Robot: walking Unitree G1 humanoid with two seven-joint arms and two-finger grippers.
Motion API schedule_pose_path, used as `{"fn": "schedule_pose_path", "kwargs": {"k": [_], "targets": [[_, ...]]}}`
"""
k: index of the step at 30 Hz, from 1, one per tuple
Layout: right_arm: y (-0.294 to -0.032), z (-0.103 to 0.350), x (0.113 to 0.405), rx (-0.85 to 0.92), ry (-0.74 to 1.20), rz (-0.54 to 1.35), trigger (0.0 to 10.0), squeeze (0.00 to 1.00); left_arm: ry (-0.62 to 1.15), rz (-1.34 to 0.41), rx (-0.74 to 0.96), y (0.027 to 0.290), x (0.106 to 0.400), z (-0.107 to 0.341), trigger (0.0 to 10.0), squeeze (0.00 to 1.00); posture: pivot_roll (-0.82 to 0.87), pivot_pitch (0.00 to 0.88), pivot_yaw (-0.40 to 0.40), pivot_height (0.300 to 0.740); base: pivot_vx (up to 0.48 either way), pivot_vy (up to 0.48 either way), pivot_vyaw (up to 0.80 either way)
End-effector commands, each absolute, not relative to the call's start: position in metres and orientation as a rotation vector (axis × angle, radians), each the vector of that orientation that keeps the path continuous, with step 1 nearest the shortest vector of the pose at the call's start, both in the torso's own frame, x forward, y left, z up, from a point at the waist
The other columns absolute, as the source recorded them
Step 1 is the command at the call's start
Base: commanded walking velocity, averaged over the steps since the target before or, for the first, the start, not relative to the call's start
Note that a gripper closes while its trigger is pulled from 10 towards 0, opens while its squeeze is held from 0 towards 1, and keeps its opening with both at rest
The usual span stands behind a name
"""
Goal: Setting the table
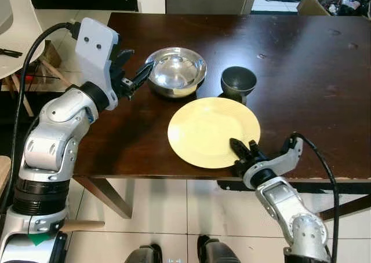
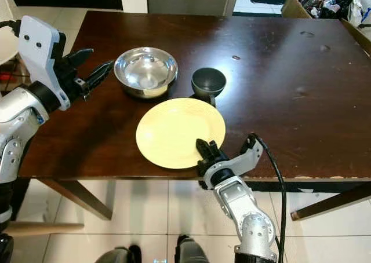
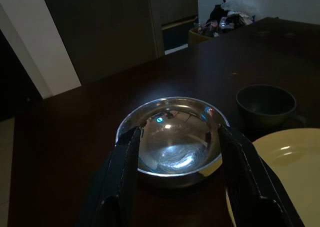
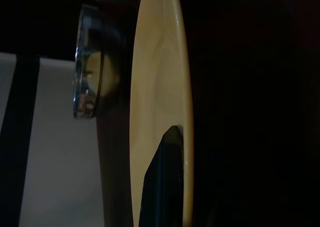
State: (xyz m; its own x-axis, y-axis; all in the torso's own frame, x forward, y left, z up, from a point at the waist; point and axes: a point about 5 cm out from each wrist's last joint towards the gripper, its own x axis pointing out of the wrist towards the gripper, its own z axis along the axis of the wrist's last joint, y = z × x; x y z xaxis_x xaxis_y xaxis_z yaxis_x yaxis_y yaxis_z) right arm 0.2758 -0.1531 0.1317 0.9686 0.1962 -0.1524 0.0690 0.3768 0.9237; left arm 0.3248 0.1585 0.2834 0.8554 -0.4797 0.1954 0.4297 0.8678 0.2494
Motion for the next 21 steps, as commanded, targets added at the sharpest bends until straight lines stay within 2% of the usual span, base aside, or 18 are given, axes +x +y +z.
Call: {"fn": "schedule_pose_path", "kwargs": {"k": [1,13,14,16,17,21], "targets": [[-0.1573,0.1258,0.2707,1.191,0.276,0.035,10.0,0.00,-0.256,-0.486,0.202,0.1571,0.3220,0.2818,10.0,0.00,-0.09,0.162,0.064,0.740,0.000,0.000,0.00],[-0.1541,0.1180,0.2676,1.221,0.318,0.031,10.0,0.00,-0.256,-0.481,0.199,0.1565,0.3218,0.2811,10.0,0.00,-0.09,0.162,0.058,0.740,0.000,0.000,0.00],[-0.1531,0.1177,0.2678,1.226,0.322,0.035,10.0,0.86,-0.256,-0.480,0.199,0.1566,0.3216,0.2812,10.0,0.00,-0.09,0.162,0.058,0.740,0.000,0.000,0.00],[-0.1525,0.1175,0.2679,1.227,0.323,0.034,10.0,0.86,-0.257,-0.479,0.199,0.1567,0.3215,0.2813,10.0,0.00,-0.09,0.162,0.058,0.740,0.000,0.000,0.00],[-0.1518,0.1178,0.2679,1.230,0.324,0.032,10.0,1.00,-0.256,-0.478,0.199,0.1572,0.3214,0.2813,10.0,0.00,-0.09,0.163,0.058,0.740,0.000,0.000,0.00],[-0.1504,0.1244,0.2657,1.241,0.318,0.041,10.0,1.00,-0.251,-0.480,0.198,0.1573,0.3207,0.2798,10.0,0.00,-0.09,0.170,0.061,0.740,0.000,0.000,0.00]]}}
